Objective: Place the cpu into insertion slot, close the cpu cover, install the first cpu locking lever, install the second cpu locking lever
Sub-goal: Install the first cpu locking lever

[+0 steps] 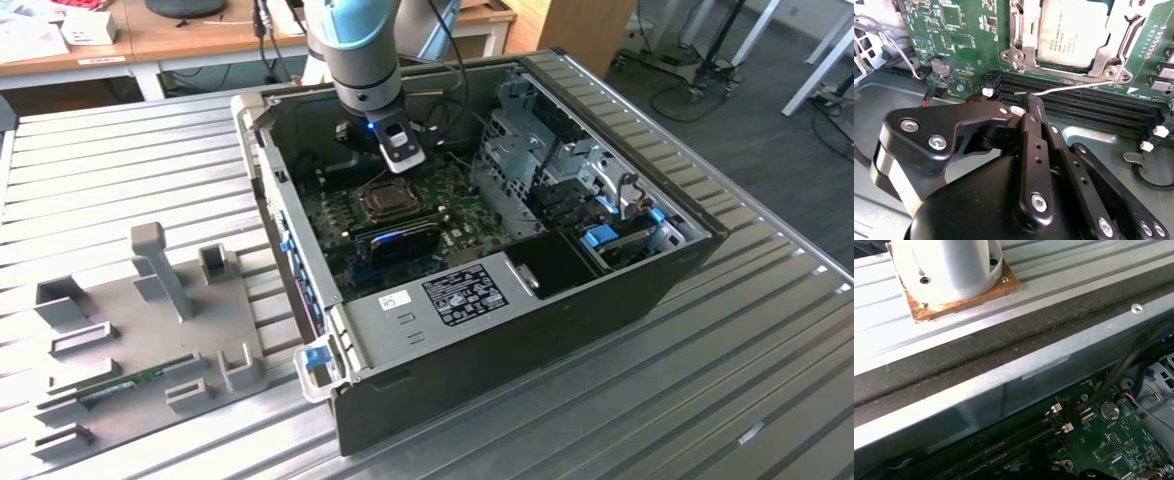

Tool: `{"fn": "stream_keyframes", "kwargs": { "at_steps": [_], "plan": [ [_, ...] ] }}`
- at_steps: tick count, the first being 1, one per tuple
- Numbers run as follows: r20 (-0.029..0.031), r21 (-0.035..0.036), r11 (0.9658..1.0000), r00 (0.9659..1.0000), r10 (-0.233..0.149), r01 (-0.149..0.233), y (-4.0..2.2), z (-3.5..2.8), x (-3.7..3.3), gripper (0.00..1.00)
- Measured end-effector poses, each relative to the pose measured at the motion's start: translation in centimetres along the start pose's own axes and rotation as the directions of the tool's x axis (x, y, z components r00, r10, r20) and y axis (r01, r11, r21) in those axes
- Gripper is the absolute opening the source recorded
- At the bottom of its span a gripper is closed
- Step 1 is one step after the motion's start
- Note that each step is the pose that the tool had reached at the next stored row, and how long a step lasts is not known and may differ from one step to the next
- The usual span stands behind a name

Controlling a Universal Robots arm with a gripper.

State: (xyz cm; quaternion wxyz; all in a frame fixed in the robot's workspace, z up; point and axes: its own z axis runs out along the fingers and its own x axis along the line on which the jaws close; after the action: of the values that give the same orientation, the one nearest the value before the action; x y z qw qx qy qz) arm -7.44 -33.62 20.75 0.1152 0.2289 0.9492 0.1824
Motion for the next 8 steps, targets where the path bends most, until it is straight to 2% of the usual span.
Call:
{"fn": "stream_keyframes", "kwargs": {
  "at_steps": [8],
  "plan": [
    [-0.0003,-0.0003,1.0000,1.0000,0.000,0.000,-0.63,-0.07,-0.26,0.10]
  ]
}}
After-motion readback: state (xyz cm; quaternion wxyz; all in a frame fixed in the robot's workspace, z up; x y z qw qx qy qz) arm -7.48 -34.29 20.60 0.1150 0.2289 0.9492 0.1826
